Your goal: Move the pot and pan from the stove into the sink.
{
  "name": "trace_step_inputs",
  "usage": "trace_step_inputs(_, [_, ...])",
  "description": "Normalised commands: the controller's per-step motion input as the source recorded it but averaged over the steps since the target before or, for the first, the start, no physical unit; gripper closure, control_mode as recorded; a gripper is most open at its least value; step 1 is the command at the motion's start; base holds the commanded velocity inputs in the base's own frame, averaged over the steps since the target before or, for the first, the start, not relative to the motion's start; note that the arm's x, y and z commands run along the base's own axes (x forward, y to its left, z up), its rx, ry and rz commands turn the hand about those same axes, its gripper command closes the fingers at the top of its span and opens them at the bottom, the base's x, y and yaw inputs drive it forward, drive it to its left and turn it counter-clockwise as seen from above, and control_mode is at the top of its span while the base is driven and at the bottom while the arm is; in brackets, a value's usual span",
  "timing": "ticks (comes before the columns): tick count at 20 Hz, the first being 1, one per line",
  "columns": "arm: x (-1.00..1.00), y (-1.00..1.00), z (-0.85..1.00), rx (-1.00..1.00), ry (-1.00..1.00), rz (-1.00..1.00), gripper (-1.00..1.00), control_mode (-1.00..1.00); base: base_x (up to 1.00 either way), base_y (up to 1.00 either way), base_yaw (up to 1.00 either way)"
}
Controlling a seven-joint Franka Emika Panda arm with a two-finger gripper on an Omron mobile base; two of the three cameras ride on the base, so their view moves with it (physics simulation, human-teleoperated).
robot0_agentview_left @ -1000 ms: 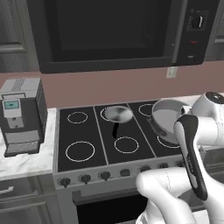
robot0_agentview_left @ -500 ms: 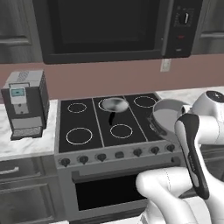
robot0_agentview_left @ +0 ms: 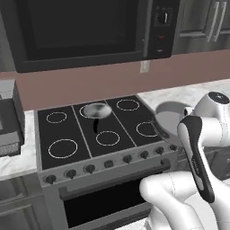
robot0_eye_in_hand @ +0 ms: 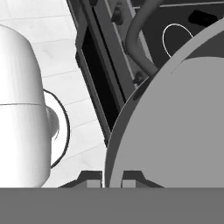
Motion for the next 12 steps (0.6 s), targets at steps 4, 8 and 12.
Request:
trace_step_inputs(4, [0.00, 0.00, 0.00, 0.00, 0.00, 0.00, 1.00, 1.00, 0.00, 0.00, -0.48])
trace_step_inputs(8, [0.00, 0.00, 0.00, 0.00, 0.00, 0.00, 1.00, 1.00, 0.00, 0.00, -0.50])
trace_step_inputs(12, [0.00, 0.00, 0.00, 0.00, 0.00, 0.00, 1.00, 1.00, 0.00, 0.00, -0.50])
